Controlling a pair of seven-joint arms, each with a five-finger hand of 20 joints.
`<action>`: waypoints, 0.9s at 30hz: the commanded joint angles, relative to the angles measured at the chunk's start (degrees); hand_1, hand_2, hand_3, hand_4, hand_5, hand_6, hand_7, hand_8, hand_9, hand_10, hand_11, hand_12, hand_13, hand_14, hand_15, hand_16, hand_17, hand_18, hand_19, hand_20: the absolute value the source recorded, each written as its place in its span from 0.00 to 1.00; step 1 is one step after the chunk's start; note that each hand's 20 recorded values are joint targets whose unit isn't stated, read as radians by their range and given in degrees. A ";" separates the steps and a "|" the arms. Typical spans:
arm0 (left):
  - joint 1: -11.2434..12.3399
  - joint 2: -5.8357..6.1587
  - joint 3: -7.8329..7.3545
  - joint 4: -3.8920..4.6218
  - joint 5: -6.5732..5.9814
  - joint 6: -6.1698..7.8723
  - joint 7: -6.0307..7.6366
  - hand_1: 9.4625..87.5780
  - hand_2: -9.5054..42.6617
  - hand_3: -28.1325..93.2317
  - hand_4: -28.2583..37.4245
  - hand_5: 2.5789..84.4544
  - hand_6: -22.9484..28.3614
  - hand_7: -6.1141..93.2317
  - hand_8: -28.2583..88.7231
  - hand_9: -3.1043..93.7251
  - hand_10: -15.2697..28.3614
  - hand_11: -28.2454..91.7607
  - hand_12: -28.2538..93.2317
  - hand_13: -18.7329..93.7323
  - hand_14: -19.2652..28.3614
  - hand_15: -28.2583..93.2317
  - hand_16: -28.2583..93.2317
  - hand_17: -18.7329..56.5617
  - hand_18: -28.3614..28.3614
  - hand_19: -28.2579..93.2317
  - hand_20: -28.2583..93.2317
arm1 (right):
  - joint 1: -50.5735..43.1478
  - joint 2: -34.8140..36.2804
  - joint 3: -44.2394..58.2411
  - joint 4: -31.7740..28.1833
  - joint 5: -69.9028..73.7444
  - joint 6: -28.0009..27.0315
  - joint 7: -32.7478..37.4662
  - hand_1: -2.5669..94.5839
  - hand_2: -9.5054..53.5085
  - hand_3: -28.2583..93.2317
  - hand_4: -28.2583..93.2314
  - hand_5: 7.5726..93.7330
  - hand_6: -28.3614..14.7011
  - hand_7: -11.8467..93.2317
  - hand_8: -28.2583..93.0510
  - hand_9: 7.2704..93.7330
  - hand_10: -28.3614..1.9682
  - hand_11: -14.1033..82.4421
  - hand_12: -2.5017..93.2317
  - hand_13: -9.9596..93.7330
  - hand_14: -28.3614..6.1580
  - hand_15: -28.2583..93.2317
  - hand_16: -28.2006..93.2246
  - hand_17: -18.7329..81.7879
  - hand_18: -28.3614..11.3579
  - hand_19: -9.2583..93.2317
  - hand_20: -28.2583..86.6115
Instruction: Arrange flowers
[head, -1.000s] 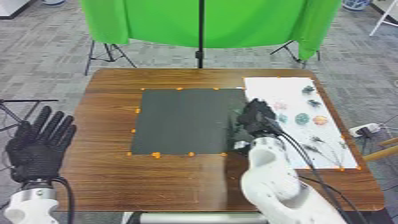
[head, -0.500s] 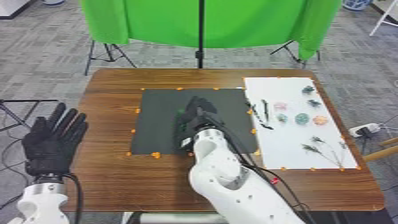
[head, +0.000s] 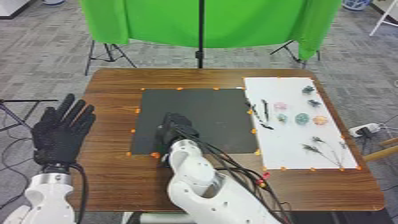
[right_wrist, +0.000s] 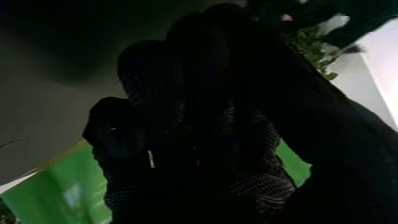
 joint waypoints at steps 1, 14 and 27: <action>0.22 -0.07 0.20 0.78 0.26 -0.32 0.59 0.24 0.26 0.87 0.00 0.44 0.62 0.14 0.16 0.37 0.69 0.36 0.29 0.36 0.74 0.44 0.19 0.12 0.73 0.47 0.30 | -1.23 -0.59 0.76 0.18 -1.56 -1.74 -0.18 0.47 0.00 0.87 0.04 0.79 0.54 0.44 0.35 0.83 0.35 0.57 0.31 0.79 0.36 0.77 0.42 0.58 0.00 1.00 0.74; 1.67 -0.77 -0.69 0.20 -0.52 -0.54 1.68 0.24 0.26 0.87 0.00 0.44 0.62 0.14 0.16 0.37 0.69 0.36 0.29 0.36 0.74 0.44 0.19 0.12 0.73 0.48 0.30 | -1.20 1.17 0.89 -1.27 -1.02 -0.81 0.59 0.34 0.00 0.93 0.02 0.59 0.44 0.55 0.11 0.63 0.17 0.70 0.30 0.69 0.26 0.84 0.41 0.57 0.00 1.00 0.78; 5.75 -5.39 -3.68 -0.74 -2.04 -1.29 0.45 0.14 0.44 0.86 0.00 0.44 0.62 0.14 0.16 0.37 0.70 0.35 0.29 0.36 0.74 0.44 0.18 0.12 0.74 0.48 0.30 | -9.96 17.13 15.79 -22.63 8.45 3.89 1.61 0.31 0.00 0.92 0.03 0.35 0.28 0.58 0.06 0.45 0.00 0.76 0.29 0.62 0.17 0.89 0.40 0.58 0.00 1.00 0.82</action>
